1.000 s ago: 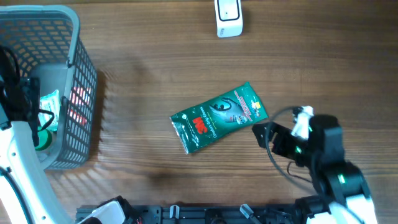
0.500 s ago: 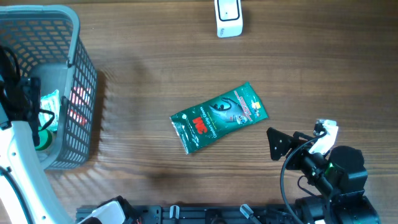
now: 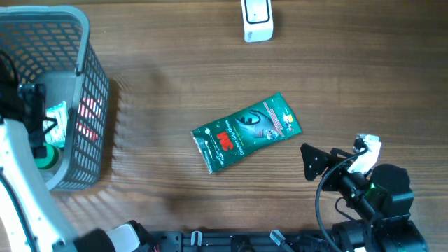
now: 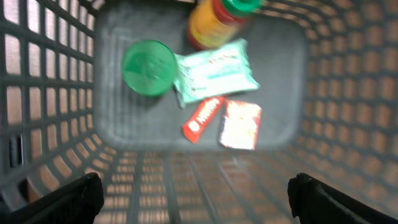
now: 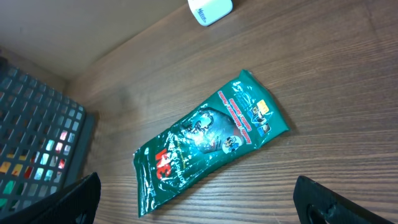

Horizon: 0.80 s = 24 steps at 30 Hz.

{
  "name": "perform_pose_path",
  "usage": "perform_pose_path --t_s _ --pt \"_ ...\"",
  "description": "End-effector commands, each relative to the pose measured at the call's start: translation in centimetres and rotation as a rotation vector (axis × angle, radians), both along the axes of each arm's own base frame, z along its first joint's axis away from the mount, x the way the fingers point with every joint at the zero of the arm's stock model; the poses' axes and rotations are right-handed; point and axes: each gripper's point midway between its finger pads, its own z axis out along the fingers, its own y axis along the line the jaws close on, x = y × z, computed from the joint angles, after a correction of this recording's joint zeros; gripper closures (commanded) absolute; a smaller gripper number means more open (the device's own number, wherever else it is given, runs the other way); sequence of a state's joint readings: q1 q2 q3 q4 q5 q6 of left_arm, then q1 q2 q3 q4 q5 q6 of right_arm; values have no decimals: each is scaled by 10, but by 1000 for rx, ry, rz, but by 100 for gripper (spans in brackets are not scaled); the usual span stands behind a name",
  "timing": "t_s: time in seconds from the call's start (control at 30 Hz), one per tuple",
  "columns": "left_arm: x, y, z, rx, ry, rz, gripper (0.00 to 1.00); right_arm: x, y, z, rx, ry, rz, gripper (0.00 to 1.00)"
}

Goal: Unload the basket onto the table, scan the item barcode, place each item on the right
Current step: 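Reach the left gripper into the basket and grasp the green-lidded jar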

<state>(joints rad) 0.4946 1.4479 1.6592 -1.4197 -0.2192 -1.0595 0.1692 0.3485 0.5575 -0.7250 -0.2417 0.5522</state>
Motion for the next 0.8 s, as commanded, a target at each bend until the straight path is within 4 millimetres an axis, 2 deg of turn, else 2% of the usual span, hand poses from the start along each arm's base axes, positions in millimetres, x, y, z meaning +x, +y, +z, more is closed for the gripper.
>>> perform_pose_path --t_s 0.0,0.07,0.1,0.2,0.33,0.5,0.63,0.77 --pt "-8 33 -24 23 132 0 0 1 -3 2 -3 -10 -17 0" --pt "-2 44 -35 29 181 -77 0 1 -3 2 -2 -10 -17 0" --pt "7 51 -48 33 229 -161 0 1 -3 2 -2 -10 -17 0" --pt "10 55 -67 8 304 -225 0 1 -3 2 -3 -10 -17 0" --pt "-2 60 -81 -9 410 -224 0 1 -3 2 -2 -10 -17 0" --pt "-15 65 -93 -28 447 -204 0 1 -3 2 -3 -10 -17 0" --pt "-28 67 -115 -70 473 -191 0 1 -3 2 -3 -10 -17 0" --pt "-31 67 -137 -110 440 -173 0 1 -3 2 -2 -10 -17 0"
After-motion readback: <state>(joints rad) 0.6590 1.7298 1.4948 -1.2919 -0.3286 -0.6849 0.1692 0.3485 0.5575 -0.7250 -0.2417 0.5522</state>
